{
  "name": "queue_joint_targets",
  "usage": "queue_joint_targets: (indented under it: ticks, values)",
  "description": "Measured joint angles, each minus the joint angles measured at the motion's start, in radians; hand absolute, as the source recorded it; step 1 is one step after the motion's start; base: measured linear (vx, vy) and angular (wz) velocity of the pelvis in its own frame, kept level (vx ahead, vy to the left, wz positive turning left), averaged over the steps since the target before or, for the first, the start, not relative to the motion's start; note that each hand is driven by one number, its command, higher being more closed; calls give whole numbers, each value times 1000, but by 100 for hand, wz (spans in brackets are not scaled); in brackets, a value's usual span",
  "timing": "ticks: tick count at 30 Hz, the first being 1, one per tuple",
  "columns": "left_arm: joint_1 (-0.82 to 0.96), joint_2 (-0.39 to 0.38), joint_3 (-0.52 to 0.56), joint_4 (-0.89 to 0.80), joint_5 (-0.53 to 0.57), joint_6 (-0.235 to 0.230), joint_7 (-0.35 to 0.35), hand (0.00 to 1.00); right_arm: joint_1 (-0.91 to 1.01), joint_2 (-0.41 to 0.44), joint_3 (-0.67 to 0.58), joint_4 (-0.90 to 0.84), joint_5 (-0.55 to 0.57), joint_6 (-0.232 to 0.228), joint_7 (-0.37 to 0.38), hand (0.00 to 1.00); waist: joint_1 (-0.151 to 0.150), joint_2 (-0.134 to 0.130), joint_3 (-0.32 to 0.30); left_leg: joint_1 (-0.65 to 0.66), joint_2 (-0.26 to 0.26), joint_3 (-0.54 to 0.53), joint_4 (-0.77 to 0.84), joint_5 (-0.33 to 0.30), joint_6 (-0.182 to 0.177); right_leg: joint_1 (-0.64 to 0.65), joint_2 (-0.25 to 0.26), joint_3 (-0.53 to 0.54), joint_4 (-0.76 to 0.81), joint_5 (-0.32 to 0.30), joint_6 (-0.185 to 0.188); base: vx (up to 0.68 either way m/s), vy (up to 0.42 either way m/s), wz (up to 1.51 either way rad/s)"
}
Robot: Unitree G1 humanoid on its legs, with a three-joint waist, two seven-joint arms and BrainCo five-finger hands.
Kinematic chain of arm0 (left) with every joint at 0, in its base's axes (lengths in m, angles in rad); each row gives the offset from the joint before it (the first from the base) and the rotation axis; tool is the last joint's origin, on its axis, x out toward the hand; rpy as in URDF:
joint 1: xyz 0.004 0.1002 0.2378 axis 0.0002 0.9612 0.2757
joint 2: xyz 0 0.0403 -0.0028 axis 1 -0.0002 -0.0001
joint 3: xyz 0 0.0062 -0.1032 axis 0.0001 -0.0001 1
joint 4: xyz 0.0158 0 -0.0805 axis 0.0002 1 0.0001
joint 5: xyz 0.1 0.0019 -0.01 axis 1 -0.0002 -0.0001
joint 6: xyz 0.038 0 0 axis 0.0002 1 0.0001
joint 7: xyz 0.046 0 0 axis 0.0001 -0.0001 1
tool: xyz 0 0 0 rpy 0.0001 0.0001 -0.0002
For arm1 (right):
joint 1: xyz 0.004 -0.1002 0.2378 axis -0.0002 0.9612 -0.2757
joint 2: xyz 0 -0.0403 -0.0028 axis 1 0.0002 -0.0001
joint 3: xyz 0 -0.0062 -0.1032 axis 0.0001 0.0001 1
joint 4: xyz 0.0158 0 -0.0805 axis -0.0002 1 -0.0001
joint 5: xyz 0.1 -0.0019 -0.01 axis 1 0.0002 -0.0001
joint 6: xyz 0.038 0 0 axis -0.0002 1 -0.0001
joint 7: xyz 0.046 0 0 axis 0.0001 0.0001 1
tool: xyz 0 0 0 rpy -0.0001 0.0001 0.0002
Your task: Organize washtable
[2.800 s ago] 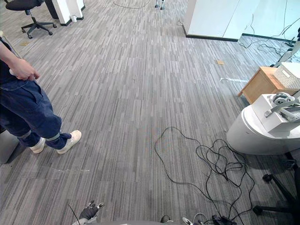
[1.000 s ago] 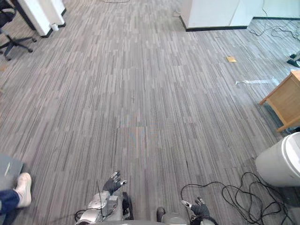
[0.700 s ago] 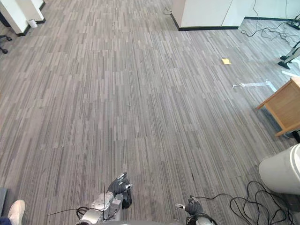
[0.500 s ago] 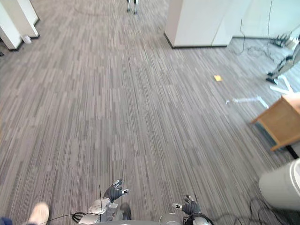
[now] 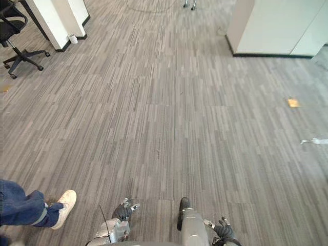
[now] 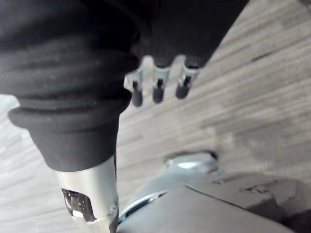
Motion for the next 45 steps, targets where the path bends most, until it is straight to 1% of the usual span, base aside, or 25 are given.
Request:
queue_joint_targets:
  ticks: [1, 4, 7, 10, 11, 12, 14, 16, 19, 20, 22, 25, 28, 30, 31, 32, 34, 36, 39, 40, 41, 42, 43, 44, 45]
  values:
    - [-4, 0, 79, 26, 0, 0, 6, 0, 2, 3, -11, 3, 3, -1, -4, 0, 2, 3, -1, -34, 26, -19, 135, 39, -38, 36, 17, -8, 17, -48, -15, 585, -258, -11]
    - [13, 13, 277, 82, 3, 11, 26, 0, 17, 5, -10, 12, -6, -2, -4, 0, 5, -2, 8, -213, 103, -42, 642, 254, -71, 201, 78, -3, -45, -120, -46, 544, -205, -18]
    - [43, 22, 371, 83, 0, 19, 43, 0, 25, 5, -10, 24, -20, 0, -7, 0, 20, -5, 16, -407, 131, 4, 912, 163, 21, 372, 113, 19, -169, -140, -64, 495, -91, -18]
    - [61, 38, 392, 61, -9, 20, 43, 0, 14, 10, -3, 50, -21, 5, -4, 0, 50, -29, 25, -554, 106, 101, 674, 84, 50, 509, 101, 48, -283, -134, -35, 466, 6, -31]
    - [82, 37, 396, 44, -24, 14, 43, 0, 17, 19, -2, 62, -22, 5, -2, 0, 63, -50, 26, -563, 54, 103, 358, 92, 40, 561, 75, 52, -335, -141, -12, 467, 71, -37]
    - [93, 35, 396, 40, -27, 9, 44, 0, 17, 22, 0, 61, -28, 4, -1, 0, 64, -55, 28, -567, 35, 97, 237, 105, 29, 583, 65, 54, -354, -148, -1, 455, 127, -34]
    - [132, 18, 396, 38, -44, 3, 48, 0, 15, 7, 25, 62, -59, 0, 1, 0, 74, -39, 20, -587, 18, 55, -45, 196, -13, 649, 55, 81, -414, -176, 43, 464, 221, -39]
    - [158, 7, 435, 22, -71, -2, 50, 0, 27, 25, 57, 71, -66, 3, 2, 0, 109, -77, -13, -618, -34, 73, 40, 293, 49, 639, -19, 118, -373, -224, 88, 551, 377, -59]
    - [159, 16, 440, 36, -77, -7, 63, 0, 20, 26, 60, 70, -78, 3, 12, 0, 112, -106, -26, -613, -68, 105, 119, 223, 145, 480, -79, 171, -10, -212, 91, 620, 386, -27]
    - [155, 37, 437, 51, -77, -4, 63, 0, 22, 40, 51, 70, -77, 2, 11, 0, 108, -134, -25, -557, -103, 129, 118, 185, 172, 417, -121, 184, 176, -140, 99, 600, 369, -10]
    - [157, 44, 430, 52, -58, 2, 63, 0, 27, 39, 48, 69, -79, 2, 20, 0, 102, -127, -19, -442, -131, 147, 96, 127, 199, 362, -169, 170, 390, 23, 121, 631, 348, -15]
    - [136, 62, 377, 52, -52, 6, 63, 0, 29, 44, 12, 58, -77, -2, 19, 0, 67, -115, -22, -230, -151, 148, -46, 102, 204, 254, -180, 54, 603, -67, 90, 496, 248, -12]
    - [78, 68, 317, 53, -53, 8, 63, 0, 35, 44, -27, 37, -38, -2, 17, 0, 32, -88, -12, -109, -147, 147, -143, 102, 203, 115, -124, -58, 515, -174, 90, 411, 126, -2]
    - [22, 61, 300, 53, -53, 9, 62, 0, 36, 43, -36, 19, -5, -2, 13, 0, 1, -65, 2, -49, -144, 139, -181, 102, 203, 34, -68, -94, 252, -173, 74, 421, 48, 25]
    - [-2, 57, 298, 52, -53, 8, 62, 0, 40, 44, -36, 18, 2, -2, 12, 0, -12, -58, 5, -30, -145, 129, -200, 101, 201, 16, -50, -94, 88, -125, 67, 619, 4, 66]
    - [-39, 55, 298, 50, -45, 2, 62, 0, 48, 47, -53, 22, 22, 4, 1, 0, -30, -52, 11, 0, -147, 115, -229, 75, 175, 11, -43, -103, -197, -7, 72, 549, -34, 66]
    - [-51, 48, 300, 51, -18, 0, 63, 0, 65, 62, -73, 23, 30, 8, -3, 0, -31, -61, 14, 46, -153, 102, -245, 39, 151, -8, -57, -115, -333, 58, 78, 587, -108, 49]
    - [-17, 41, 310, 52, 3, 0, 63, 0, 93, 75, -98, 21, 39, 7, -4, 0, -44, -61, 9, 113, -133, 73, -239, -10, 128, -26, -59, -111, -279, 87, 32, 673, -176, 36]
    - [40, 11, 366, 66, 21, 7, 62, 0, 93, 79, -144, 18, 41, 7, -1, 0, -34, -58, 0, 8, -63, 76, 134, 2, 94, -27, -38, -112, -147, 167, -39, 710, -316, -14]
    - [62, -20, 404, 66, 17, 8, 61, 0, 101, 68, -155, 9, 41, 7, 0, 0, -25, -9, -3, -103, 17, 62, 407, 103, 28, 15, 16, -117, -149, 119, -59, 670, -268, -57]
    - [74, -23, 431, 66, 18, 8, 61, 0, 100, 50, -146, 1, 38, 9, -5, 0, 1, 15, -4, -196, 79, 46, 628, 297, -10, 60, 66, -107, -153, 77, -79, 694, -216, -68]
    - [74, -16, 433, 68, 19, 10, 61, 0, 92, 48, -139, 0, 37, 8, -6, 0, 6, 17, -3, -233, 108, 48, 719, 305, -16, 86, 82, -99, -153, 62, -88, 582, -149, -58]
    - [74, -7, 440, 71, 20, 10, 60, 0, 78, 52, -139, 0, 27, 8, -9, 0, 4, 10, 2, -280, 138, 65, 831, 293, -6, 136, 97, -89, -163, 36, -95, 689, -176, -35]
    - [74, 9, 441, 67, 20, 5, 58, 0, 62, 60, -135, 2, 21, 8, -18, 0, 6, -22, 17, -342, 167, 110, 930, 246, 62, 251, 111, -63, -213, 3, -93, 765, -198, -35]
    - [76, 19, 441, 66, 20, 4, 57, 0, 58, 66, -130, 3, 21, 9, -22, 0, 15, -36, 15, -365, 167, 145, 931, 220, 75, 312, 112, -44, -248, -10, -89, 721, -188, -38]
